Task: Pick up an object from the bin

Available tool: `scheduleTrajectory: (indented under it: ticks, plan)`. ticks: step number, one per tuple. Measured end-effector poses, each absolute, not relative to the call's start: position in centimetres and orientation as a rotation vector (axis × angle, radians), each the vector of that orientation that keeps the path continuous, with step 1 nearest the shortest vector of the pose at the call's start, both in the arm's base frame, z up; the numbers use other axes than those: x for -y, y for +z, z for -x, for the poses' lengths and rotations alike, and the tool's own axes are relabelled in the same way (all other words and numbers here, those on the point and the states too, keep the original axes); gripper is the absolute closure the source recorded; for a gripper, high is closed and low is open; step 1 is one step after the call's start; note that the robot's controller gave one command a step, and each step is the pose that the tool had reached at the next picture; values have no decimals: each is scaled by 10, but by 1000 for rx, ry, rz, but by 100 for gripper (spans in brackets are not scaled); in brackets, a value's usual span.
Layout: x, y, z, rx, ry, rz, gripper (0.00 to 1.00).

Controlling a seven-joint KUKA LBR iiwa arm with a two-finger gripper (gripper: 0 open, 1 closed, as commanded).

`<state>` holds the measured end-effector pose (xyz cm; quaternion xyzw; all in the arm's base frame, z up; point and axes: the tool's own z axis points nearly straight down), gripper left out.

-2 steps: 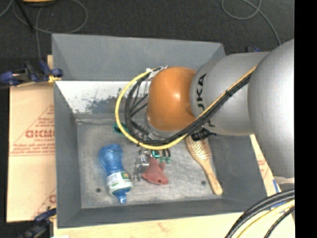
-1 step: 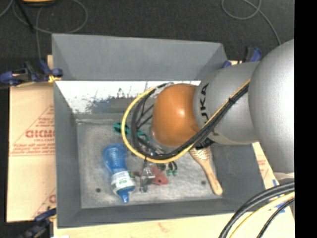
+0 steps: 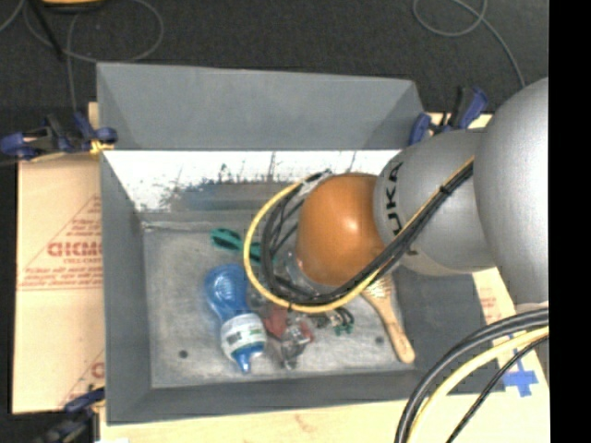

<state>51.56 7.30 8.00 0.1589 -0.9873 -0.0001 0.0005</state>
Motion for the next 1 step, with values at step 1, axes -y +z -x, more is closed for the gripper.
scheduleTrajectory:
  ticks: [1]
  plan:
    - [-47, 74, -520, 3059, -2, -763, 100]
